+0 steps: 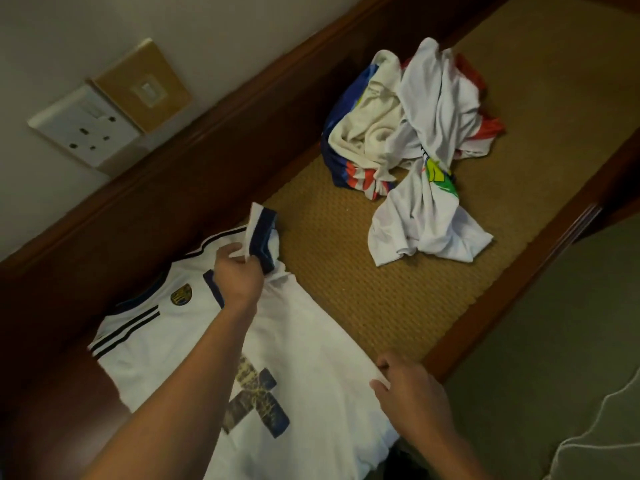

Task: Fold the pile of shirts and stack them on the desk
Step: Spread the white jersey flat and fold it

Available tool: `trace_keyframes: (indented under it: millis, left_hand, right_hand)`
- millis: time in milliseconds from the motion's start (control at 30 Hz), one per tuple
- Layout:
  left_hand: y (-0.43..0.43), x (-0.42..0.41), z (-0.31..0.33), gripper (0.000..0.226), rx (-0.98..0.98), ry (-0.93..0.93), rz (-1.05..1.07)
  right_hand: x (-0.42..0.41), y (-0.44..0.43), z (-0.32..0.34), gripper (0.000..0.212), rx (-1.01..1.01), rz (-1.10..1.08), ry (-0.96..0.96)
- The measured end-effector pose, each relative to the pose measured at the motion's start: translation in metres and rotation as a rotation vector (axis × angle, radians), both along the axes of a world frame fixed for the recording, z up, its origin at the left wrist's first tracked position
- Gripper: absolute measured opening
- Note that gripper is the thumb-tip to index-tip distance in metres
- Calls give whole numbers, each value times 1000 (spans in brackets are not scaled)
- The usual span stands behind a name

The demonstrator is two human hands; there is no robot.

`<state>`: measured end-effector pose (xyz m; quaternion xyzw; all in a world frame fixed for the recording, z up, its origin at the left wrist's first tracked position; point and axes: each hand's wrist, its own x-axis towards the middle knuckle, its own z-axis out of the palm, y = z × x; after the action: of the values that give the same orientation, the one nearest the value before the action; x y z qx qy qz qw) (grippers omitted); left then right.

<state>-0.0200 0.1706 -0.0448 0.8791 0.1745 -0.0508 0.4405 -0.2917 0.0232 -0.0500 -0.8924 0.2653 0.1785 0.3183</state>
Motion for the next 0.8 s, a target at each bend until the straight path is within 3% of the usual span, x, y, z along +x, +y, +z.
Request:
trace_keyframes:
  millis: [100,200,267,367,433,500,600,700,800]
  left_hand:
    - [31,4,2,16,-98,126,114]
    - [44,12,2,41,-143,247,125]
    - [47,17,0,47,-65,262,74]
    - [51,21,-3,35,149,254,-97]
    - [56,23,-1,29,182,224,-134]
    - [63,22,7,26,111,210,-126]
    - [84,12,21,4,-134,164,-36]
    - [121,-1,24,11,-329,171,55]
    - [154,-17,19,14,-395,261,135]
  right_hand:
    - [-4,7,-2,10,-55,0,32]
    - [-8,14,-4,8,-107,-22,31]
    - [-10,18,-5,6,-128,-60,14]
    - [-12,22,-7,10,-137,-120,-17]
    - [-12,24,-4,10,-119,-163,-57]
    - [-14,30,1,9,-103,-204,-129]
    - [-19,50,12,6,-122,-236,-289]
    - [-27,87,21,8,-151,-221,-350]
    - [-33,127,15,13,-161,-181,-275]
